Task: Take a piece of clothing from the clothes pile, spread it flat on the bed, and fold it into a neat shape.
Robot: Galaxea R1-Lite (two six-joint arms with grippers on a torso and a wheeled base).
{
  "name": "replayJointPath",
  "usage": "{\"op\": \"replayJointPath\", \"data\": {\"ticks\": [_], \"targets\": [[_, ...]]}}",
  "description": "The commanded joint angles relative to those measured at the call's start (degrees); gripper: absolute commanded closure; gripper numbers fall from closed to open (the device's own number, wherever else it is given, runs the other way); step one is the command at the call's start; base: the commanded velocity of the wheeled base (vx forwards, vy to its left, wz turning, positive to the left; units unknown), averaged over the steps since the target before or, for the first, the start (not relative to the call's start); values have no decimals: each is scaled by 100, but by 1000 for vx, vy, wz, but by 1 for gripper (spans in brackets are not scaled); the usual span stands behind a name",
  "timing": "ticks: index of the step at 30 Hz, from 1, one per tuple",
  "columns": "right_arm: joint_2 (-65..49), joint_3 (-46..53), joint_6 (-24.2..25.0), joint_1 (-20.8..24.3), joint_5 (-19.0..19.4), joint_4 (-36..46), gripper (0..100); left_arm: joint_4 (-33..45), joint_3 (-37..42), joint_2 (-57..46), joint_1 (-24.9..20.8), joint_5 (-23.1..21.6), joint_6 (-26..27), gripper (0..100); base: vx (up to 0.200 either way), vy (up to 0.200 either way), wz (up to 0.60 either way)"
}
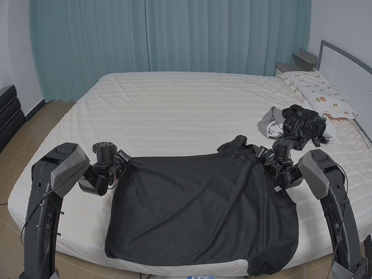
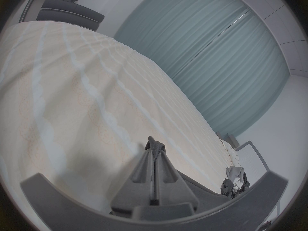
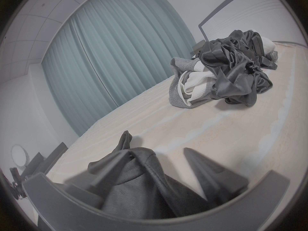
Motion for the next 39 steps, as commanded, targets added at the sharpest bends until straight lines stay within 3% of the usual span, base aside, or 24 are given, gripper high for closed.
{"op": "replayJointPath", "data": {"ticks": [1,3,8,15,16,32,39], "targets": [[-204,139,163,9,97,23,0,2,-1,15,0,1,0,100,0,0,0],[-406,359,269,-17,378,41,0,-7,8,15,-9,1,0,100,0,0,0],[-494,544,304,-61,633,182,0,2,8,24,-9,1,0,100,0,0,0],[-380,447,330,-26,712,524,0,2,17,24,-9,1,0,100,0,0,0],[-362,377,339,-26,703,542,100,2,25,24,-9,1,0,100,0,0,0],[-327,69,348,-219,615,621,100,2,34,24,-9,10,0,100,0,0,0],[-292,-247,365,-246,369,577,100,-59,34,24,0,19,-9,100,0,0,0]]}}
